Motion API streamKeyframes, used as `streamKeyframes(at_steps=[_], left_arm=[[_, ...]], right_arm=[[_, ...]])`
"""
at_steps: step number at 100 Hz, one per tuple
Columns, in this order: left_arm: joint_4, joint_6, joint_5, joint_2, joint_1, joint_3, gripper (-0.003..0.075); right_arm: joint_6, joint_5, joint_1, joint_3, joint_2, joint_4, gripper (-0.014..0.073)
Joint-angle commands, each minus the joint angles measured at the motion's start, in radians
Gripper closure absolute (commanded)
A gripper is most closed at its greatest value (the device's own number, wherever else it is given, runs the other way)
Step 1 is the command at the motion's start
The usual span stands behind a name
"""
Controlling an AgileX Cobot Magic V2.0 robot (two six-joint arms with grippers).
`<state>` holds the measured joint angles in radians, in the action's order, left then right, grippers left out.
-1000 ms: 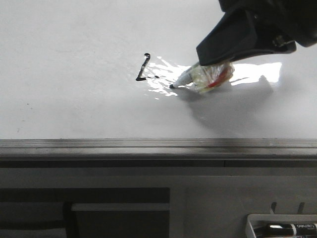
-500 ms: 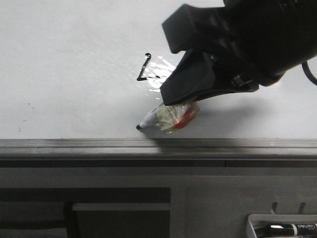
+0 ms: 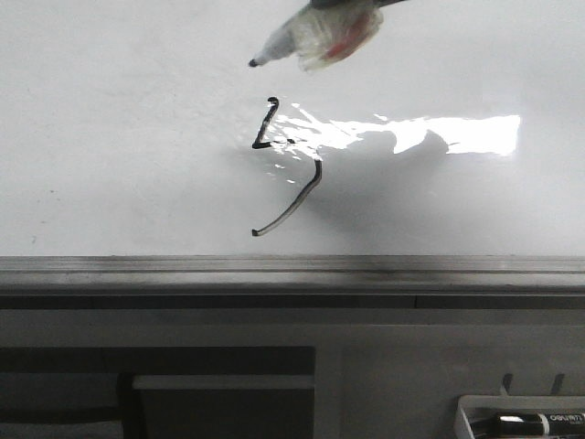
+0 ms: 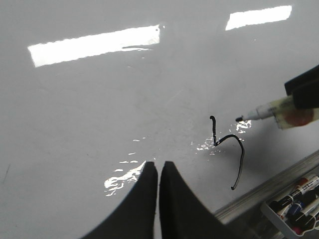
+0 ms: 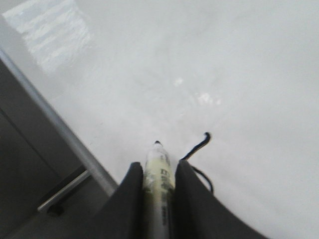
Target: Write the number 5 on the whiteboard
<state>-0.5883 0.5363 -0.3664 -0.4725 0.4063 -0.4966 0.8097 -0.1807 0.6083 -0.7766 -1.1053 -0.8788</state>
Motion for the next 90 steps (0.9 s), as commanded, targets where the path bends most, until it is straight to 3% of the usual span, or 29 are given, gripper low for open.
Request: streamKeyframes(at_steps=[1, 54, 90], left_arm=[[-0.024, -0.011, 0.065, -0.003, -0.003, -0.027, 0.0741], [-0.024, -0.011, 0.065, -0.003, -0.003, -0.027, 0.0741], [-0.024, -0.011, 0.067, -0.003, -0.003, -0.027, 0.0741]], right_arm=[[0.007, 0.076, -0.025, -0.036, -0.002, 0.001, 0.0635], [0.009, 0.170, -0.031, -0.036, -0.073, 0.004, 0.0635], [0.009, 0.126, -0.031, -0.036, -0.092, 0.004, 0.0635]])
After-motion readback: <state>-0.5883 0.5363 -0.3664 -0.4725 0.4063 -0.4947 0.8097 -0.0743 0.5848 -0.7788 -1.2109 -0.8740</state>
